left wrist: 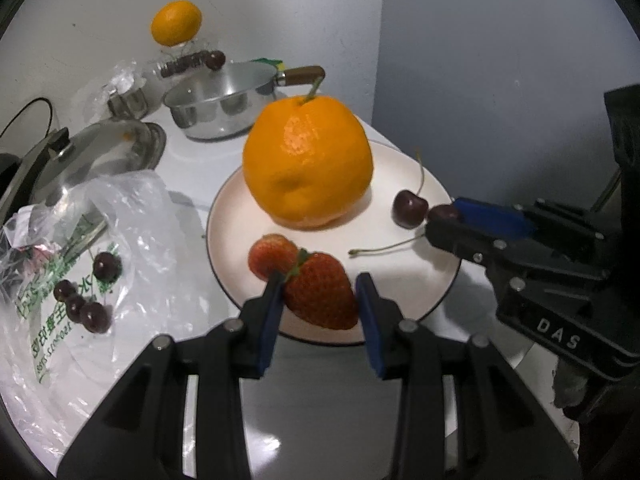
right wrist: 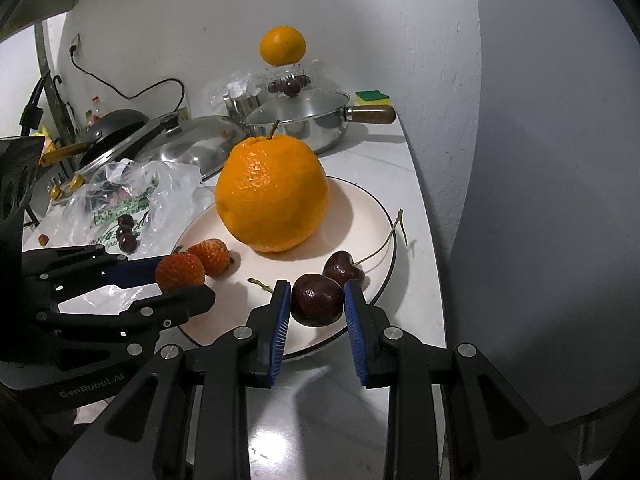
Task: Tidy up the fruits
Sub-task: 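Lower the strawberry onto the plate and open the left gripper while the right gripper releases the cherry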
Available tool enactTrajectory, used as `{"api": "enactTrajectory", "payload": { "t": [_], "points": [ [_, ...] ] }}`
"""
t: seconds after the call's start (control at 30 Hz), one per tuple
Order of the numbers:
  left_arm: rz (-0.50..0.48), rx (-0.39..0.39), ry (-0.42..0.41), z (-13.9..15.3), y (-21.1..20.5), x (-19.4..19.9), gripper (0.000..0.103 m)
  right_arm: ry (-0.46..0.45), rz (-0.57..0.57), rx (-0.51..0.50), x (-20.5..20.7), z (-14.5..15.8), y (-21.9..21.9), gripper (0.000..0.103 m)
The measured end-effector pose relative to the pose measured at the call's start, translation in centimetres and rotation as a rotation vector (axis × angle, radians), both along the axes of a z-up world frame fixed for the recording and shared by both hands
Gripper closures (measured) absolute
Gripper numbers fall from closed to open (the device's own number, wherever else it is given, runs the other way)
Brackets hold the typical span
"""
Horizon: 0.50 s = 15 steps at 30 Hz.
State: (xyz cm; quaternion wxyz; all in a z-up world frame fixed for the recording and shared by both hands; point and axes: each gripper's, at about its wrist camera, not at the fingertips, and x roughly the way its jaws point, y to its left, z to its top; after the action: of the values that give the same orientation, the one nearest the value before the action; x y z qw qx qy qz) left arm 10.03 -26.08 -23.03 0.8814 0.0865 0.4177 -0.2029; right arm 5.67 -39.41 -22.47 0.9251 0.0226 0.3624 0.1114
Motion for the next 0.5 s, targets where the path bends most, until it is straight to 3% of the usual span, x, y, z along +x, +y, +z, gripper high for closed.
{"api": "enactTrajectory", "payload": {
  "t": [0.5],
  "points": [
    [0.0,-0.028,-0.005,0.53,0.74,-0.22,0.062,0.018,-0.008,-0.018,0.39,-0.39,0.54,0.074]
  ]
}}
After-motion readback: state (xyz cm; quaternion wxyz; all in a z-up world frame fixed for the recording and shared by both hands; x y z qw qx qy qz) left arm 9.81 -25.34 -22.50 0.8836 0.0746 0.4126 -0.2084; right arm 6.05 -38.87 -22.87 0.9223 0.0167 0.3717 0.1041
